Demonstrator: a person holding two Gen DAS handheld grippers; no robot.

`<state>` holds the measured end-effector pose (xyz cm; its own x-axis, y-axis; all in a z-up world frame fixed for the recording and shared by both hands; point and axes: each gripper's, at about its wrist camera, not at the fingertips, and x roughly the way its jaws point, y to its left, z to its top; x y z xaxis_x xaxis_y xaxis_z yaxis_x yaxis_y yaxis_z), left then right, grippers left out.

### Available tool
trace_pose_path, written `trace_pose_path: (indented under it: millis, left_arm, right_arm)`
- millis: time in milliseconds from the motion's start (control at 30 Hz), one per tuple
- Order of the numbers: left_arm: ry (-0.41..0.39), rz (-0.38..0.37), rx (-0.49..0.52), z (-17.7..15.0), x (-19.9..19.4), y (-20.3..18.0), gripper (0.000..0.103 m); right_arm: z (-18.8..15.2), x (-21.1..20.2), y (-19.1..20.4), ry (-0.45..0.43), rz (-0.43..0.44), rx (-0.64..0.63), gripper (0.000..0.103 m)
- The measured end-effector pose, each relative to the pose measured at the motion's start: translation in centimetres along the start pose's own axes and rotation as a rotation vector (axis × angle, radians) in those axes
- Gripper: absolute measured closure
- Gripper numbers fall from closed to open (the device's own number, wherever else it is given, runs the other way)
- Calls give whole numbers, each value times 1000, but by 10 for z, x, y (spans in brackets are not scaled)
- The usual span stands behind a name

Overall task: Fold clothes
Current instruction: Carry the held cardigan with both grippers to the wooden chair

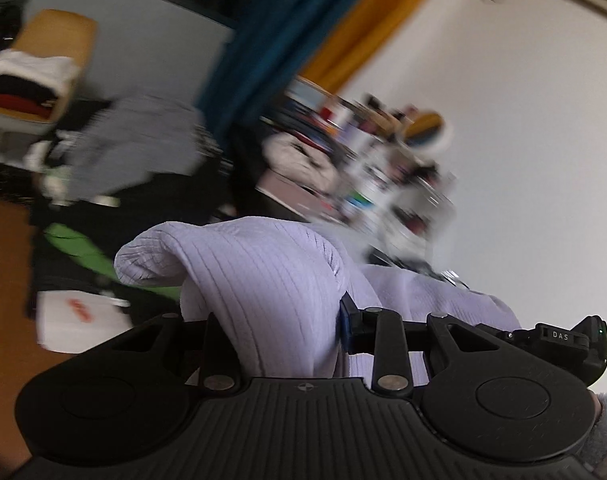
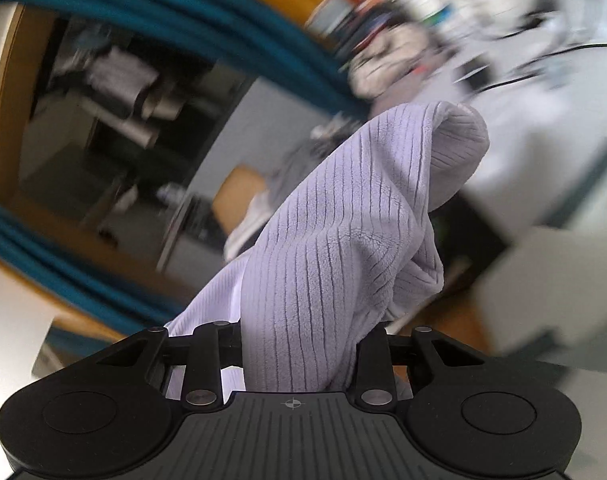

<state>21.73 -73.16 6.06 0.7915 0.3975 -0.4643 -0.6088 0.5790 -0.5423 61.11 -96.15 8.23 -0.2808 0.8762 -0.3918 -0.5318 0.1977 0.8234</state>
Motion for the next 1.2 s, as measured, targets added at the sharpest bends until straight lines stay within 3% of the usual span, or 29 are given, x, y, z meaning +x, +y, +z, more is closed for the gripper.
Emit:
trace_pose_path:
  millis: [233,467,667,1067,1200]
  left_arm:
    - [-36,102,6,50,-43,92,70]
    - [-70,174,-62,79,-65,172,70]
    - [-84,201,-148,108,-57,249,70]
    - [-70,271,-149,232,-9,385,70]
    - [-94,287,-211,261,0,428,70]
  right_arm:
    - [-33,120,74,89,67,-13,74]
    - [-48,224,111,171,70,8,74]
    - [-35,314,145,245,52,-28,74]
    - [18,522,184,305,104,0,74]
    - [36,587,204,324,91,-6,74]
